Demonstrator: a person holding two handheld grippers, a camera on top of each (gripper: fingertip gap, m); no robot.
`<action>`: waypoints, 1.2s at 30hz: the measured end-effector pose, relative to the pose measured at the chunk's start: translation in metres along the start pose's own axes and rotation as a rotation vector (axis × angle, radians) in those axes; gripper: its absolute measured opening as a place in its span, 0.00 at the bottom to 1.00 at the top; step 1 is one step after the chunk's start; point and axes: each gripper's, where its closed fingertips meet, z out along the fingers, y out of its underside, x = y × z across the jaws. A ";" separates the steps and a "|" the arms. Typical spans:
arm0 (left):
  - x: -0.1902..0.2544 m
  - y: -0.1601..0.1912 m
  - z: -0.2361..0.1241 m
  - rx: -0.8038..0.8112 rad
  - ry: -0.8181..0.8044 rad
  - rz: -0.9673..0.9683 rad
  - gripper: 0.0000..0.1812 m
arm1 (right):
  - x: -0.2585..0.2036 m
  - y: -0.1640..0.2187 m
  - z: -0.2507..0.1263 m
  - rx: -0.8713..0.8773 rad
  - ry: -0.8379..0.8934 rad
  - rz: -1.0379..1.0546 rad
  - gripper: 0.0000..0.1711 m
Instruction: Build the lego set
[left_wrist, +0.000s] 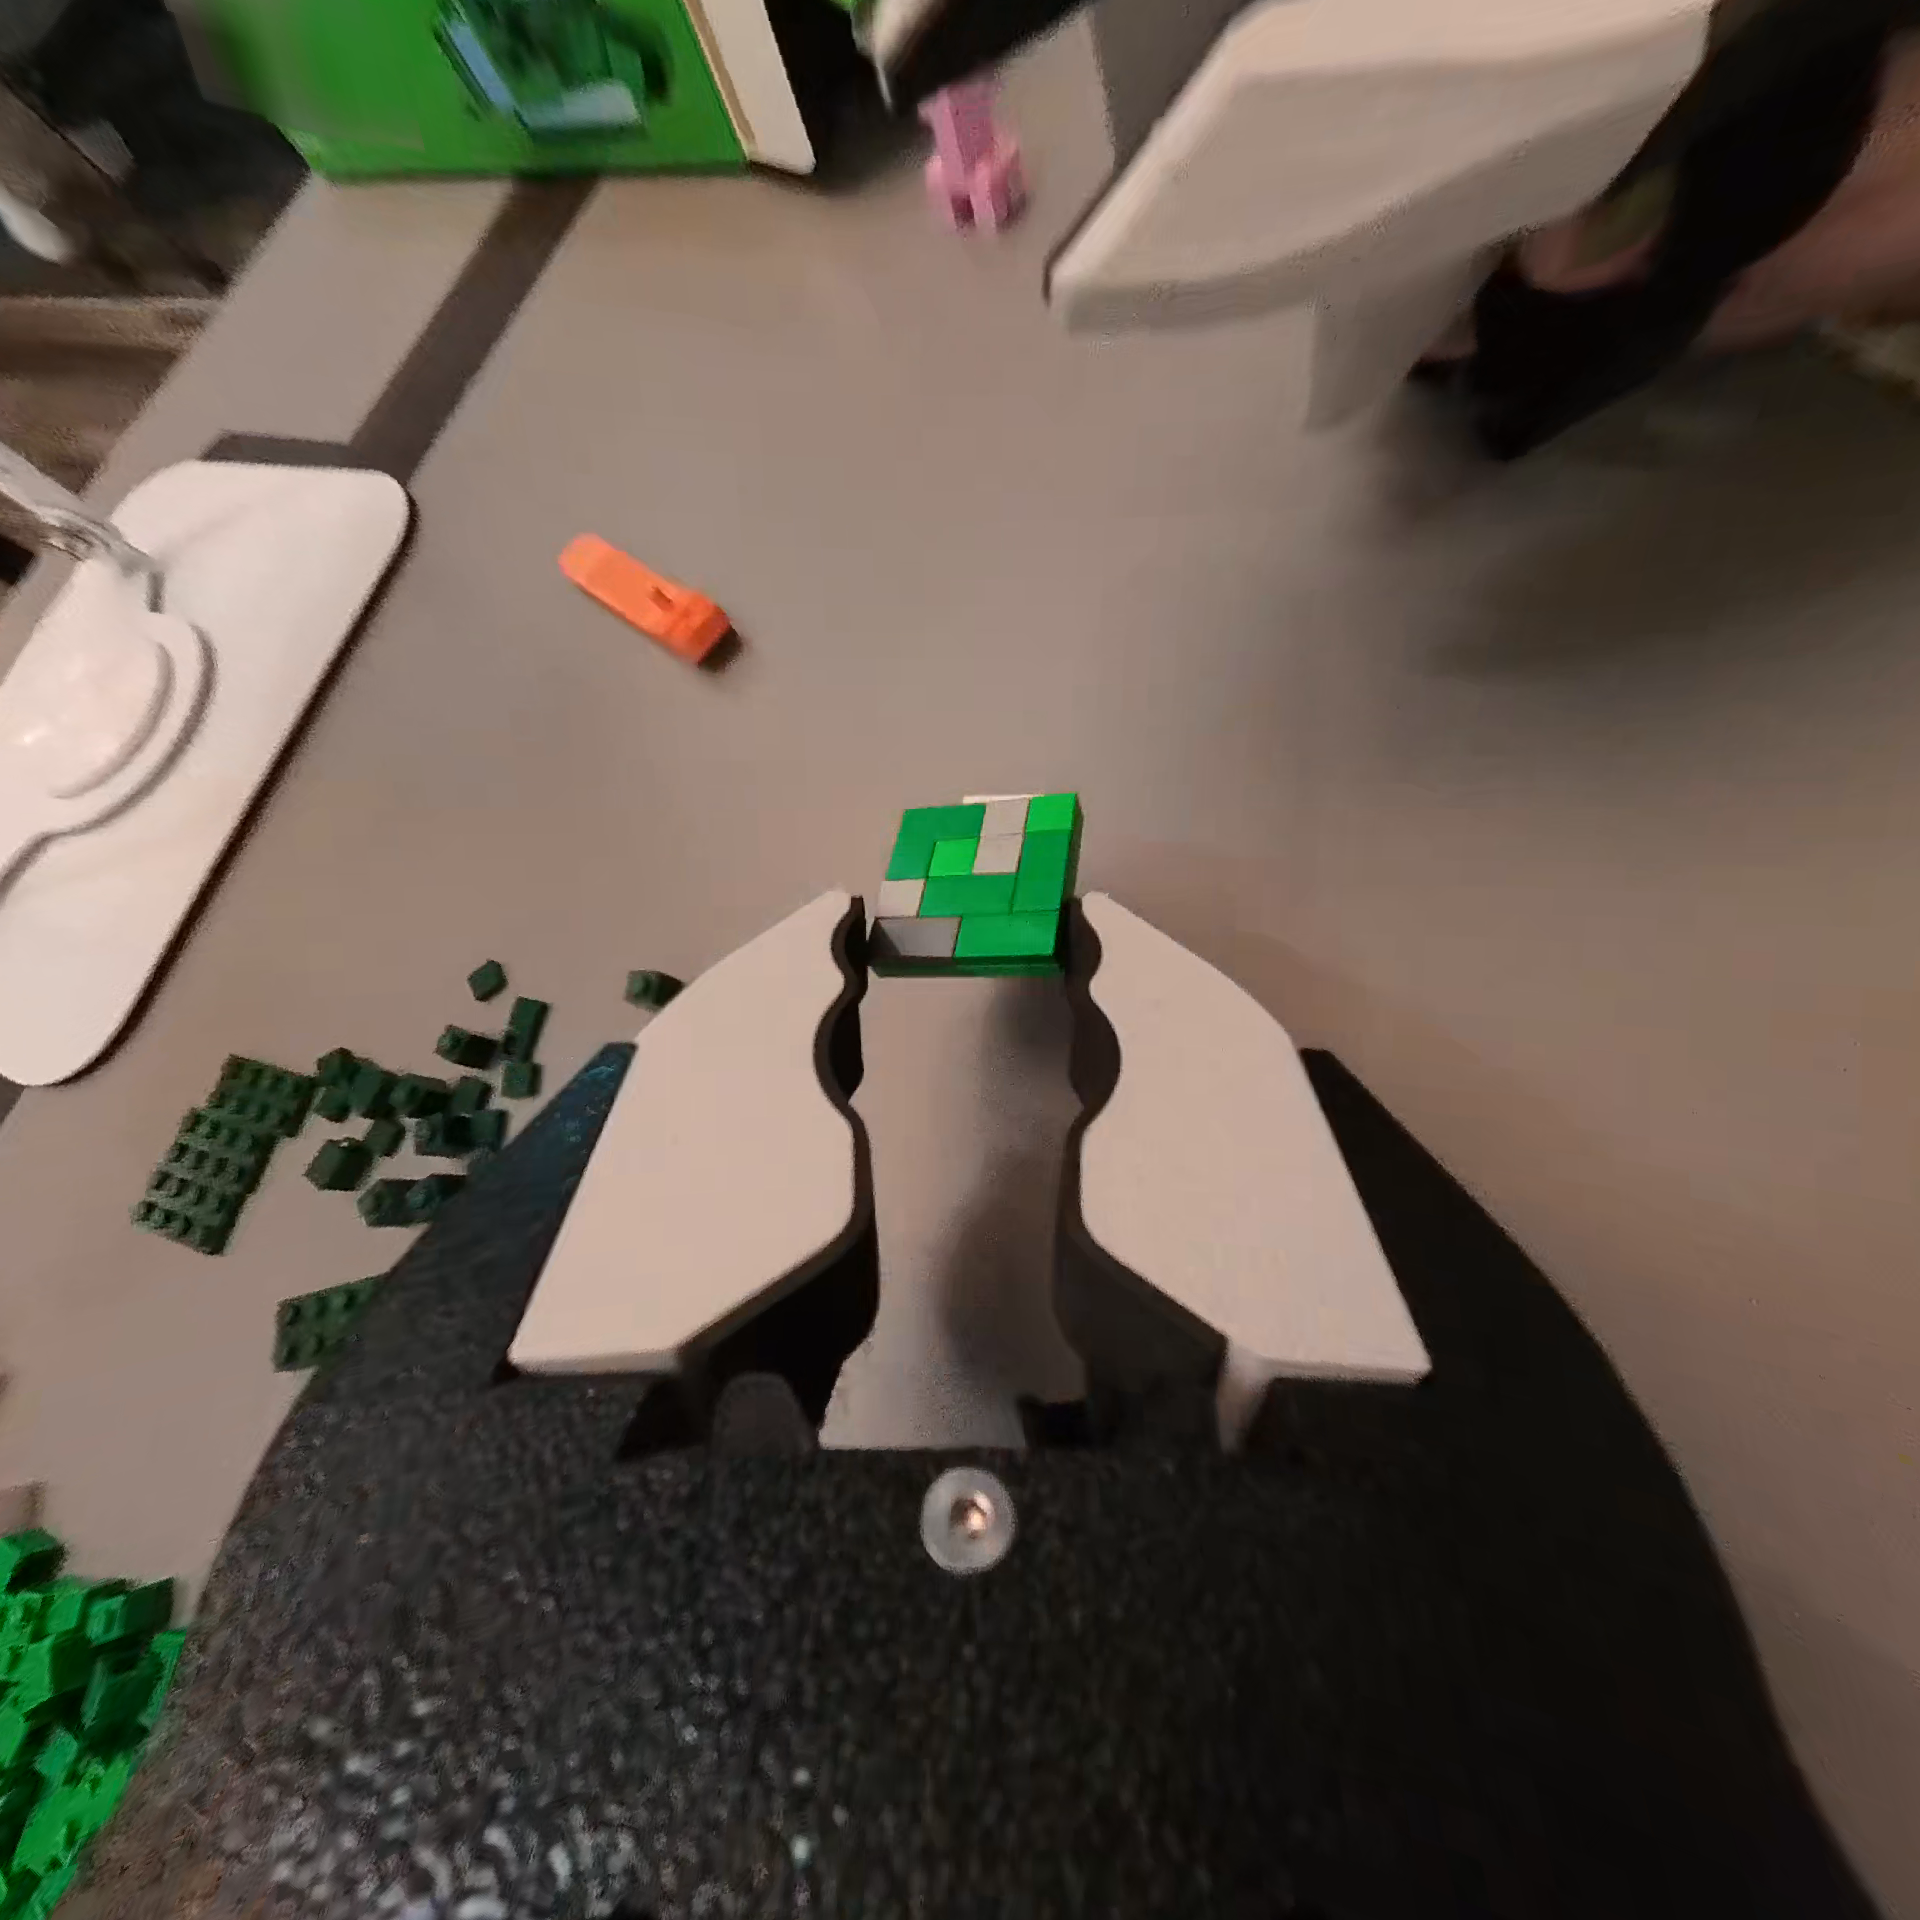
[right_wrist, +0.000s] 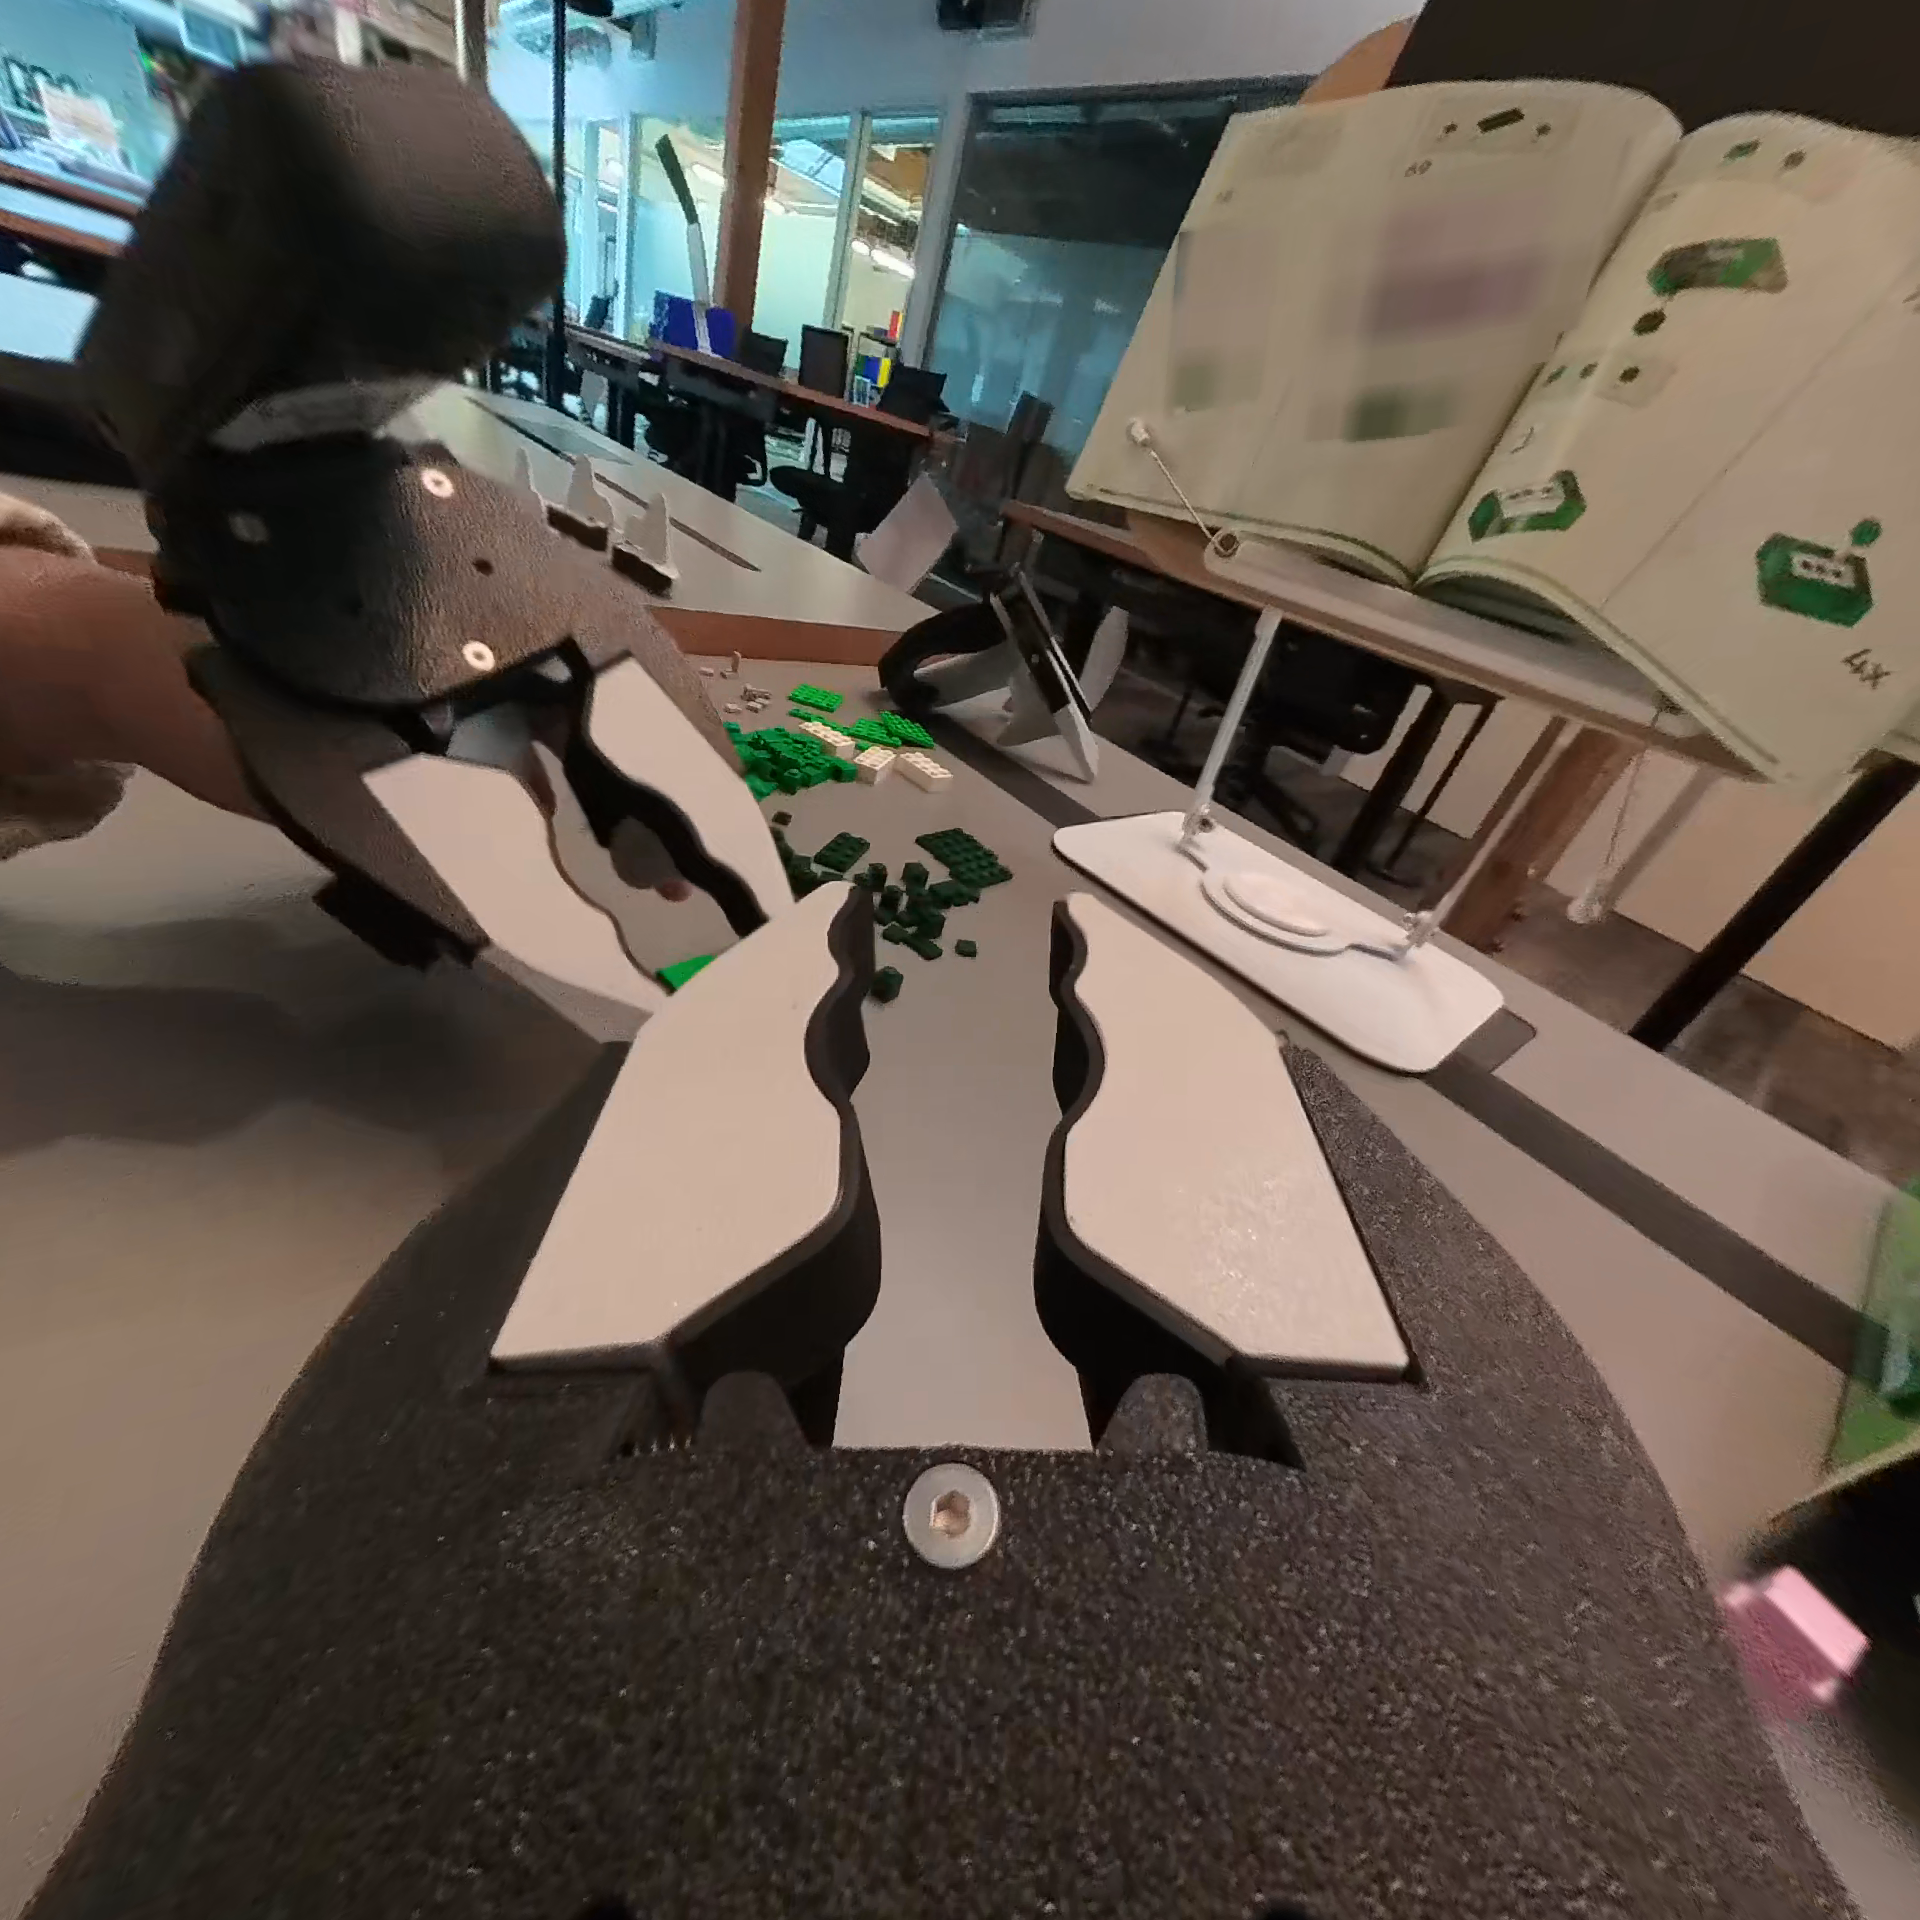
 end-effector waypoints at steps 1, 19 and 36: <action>0.002 0.004 0.005 -0.032 0.009 0.001 0.20 | 0.000 0.002 0.000 -0.006 -0.008 0.021 0.19; -0.022 0.004 -0.025 0.124 -0.155 -0.145 0.27 | -0.023 0.025 0.013 -0.119 -0.209 -0.065 0.00; -0.007 0.000 -0.004 0.149 0.000 -0.126 0.00 | -0.055 0.072 0.031 -0.486 -0.615 0.079 0.00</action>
